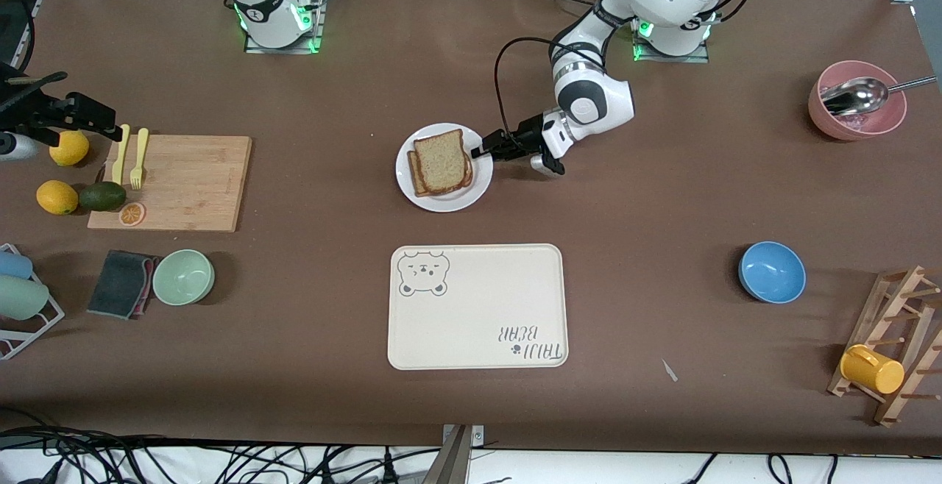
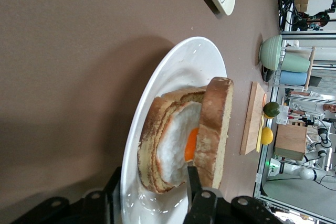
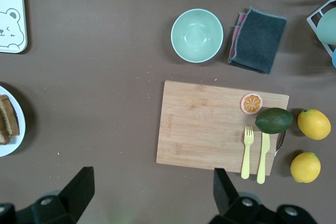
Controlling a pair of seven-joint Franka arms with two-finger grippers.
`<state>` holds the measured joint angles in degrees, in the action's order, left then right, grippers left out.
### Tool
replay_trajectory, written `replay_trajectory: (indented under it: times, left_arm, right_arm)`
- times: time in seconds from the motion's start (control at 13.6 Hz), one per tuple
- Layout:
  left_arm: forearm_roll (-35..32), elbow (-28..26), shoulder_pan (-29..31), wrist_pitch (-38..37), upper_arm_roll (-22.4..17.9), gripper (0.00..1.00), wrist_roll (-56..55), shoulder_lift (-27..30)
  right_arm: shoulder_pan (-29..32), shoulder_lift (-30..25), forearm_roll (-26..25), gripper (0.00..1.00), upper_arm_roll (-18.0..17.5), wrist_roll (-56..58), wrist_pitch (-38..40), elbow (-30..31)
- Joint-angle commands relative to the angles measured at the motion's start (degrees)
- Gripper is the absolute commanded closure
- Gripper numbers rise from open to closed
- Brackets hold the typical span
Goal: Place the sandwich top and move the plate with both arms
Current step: 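Move the left gripper to the white plate rim and grasp it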
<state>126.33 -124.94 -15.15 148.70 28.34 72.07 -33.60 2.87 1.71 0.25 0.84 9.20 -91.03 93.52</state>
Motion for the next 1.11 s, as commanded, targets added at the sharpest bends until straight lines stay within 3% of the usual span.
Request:
replay_trajectory:
  times: [0.0,0.22,0.59,1.03]
  left_arm:
    - [2.61,1.36,-0.76,0.97,-0.39,0.66,2.37,-0.85]
    - [2.52,1.36,-0.76,0.97,-0.39,0.84,2.46,-1.2]
    - [2.87,1.98,-0.58,0.89,-0.48,0.99,5.71,-2.78]
    - [2.87,2.07,0.56,0.8,-0.39,1.0,5.71,-1.9]
  right_arm:
    - [0.56,0.22,1.07,0.0,-0.31,-0.49,0.76,-1.05]
    - [0.56,0.22,1.07,0.0,-0.31,-0.49,0.59,-1.14]
    - [0.56,0.22,1.07,0.0,-0.31,-0.49,0.59,-1.14]
    - [0.56,0.22,1.15,0.0,-0.31,-0.49,0.76,-1.05]
